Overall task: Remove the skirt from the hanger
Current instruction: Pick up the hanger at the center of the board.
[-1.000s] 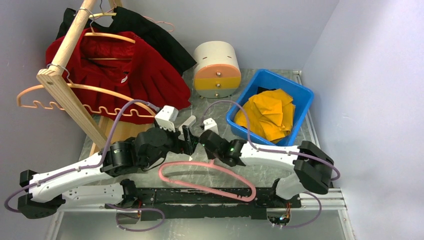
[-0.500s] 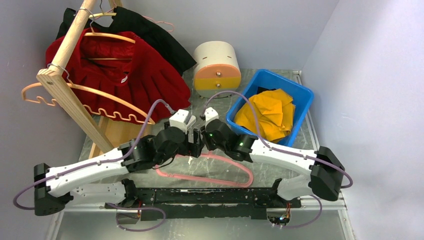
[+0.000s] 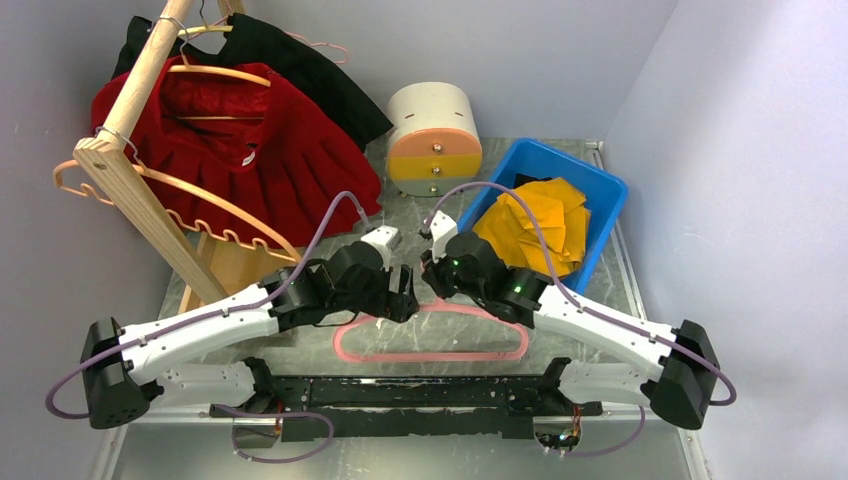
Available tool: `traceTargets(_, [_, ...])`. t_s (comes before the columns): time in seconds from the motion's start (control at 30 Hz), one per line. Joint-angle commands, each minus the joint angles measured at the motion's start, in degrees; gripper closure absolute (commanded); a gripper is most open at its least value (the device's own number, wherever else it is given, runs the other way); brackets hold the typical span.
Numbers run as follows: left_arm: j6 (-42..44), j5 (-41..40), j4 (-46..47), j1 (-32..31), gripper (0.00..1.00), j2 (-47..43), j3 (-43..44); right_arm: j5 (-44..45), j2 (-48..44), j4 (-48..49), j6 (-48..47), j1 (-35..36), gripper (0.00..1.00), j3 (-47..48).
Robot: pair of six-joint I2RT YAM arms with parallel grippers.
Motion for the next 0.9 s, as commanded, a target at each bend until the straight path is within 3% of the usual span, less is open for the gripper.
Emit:
traceTargets(0.0, [1.3, 11.4, 2.1, 1.5, 0.08, 0.3, -1.2, -4.3, -3.8, -1.9, -4.6, -0.6, 1.0, -1.0])
traceTargets(0.27, [0.3, 28.2, 11.6, 4.4, 0.19, 1.4, -5.3, -8.0, -6.2, -1.9, -5.5, -0.6, 1.0, -1.4])
traceTargets(0.5, [-4.0, 37.3, 20.1, 7.1, 0.43, 0.6, -9.6, -8.7, -8.1, -1.8, -5.4, -0.6, 1.0, -1.5])
traceTargets(0.87, [-2.7, 36.8, 15.2, 7.2, 0.8, 1.2, -6.2, -9.2, -8.0, -2.6, -3.8, -0.6, 1.0, -0.4])
